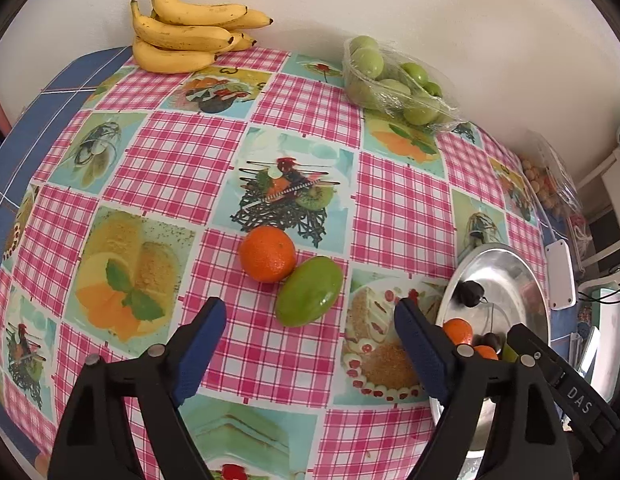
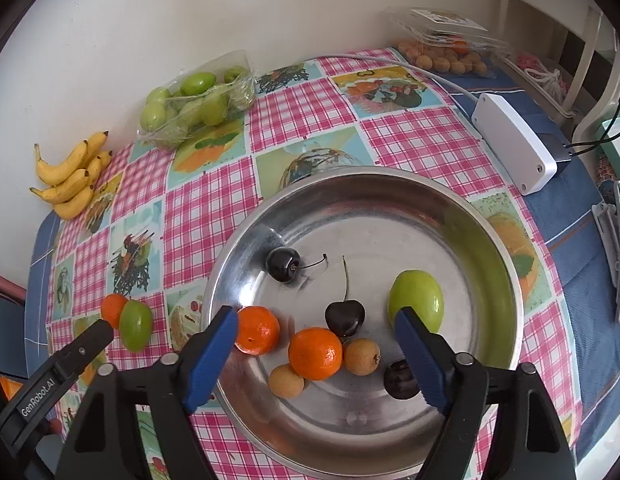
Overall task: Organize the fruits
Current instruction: 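Withdraw both open tools from the plate toward the tangerine and green pear, then grasp the green pear with the right tool while the left tool closes on the tangerine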
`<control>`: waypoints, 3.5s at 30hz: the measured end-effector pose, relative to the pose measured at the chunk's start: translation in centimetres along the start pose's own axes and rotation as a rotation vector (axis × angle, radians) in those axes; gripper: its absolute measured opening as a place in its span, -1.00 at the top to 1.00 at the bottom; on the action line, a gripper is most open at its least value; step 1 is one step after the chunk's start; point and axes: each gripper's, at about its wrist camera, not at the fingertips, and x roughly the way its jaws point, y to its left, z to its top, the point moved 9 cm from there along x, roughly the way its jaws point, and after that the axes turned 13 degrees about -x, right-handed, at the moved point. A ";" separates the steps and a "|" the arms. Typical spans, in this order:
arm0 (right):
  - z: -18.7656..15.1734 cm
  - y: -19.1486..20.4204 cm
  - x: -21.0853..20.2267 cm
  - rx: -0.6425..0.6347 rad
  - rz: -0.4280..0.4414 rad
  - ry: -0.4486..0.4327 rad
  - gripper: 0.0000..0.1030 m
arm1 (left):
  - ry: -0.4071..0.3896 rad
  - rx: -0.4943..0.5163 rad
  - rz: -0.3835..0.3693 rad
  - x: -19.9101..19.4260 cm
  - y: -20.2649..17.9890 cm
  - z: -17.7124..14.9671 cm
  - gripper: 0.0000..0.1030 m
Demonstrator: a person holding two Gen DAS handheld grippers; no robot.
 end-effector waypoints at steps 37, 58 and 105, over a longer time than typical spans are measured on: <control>0.7 3.1 0.3 -0.098 0.009 -0.051 -1.00 | -0.056 -0.128 0.044 -1.0 4.5 1.9 -0.79; -0.1 11.8 0.7 -0.286 0.074 -0.054 -1.00 | -0.179 -0.111 0.165 -4.4 10.1 5.5 -0.80; -0.2 19.6 6.9 -0.374 0.206 0.015 -0.71 | 0.065 -0.261 0.152 2.7 12.9 4.6 -0.80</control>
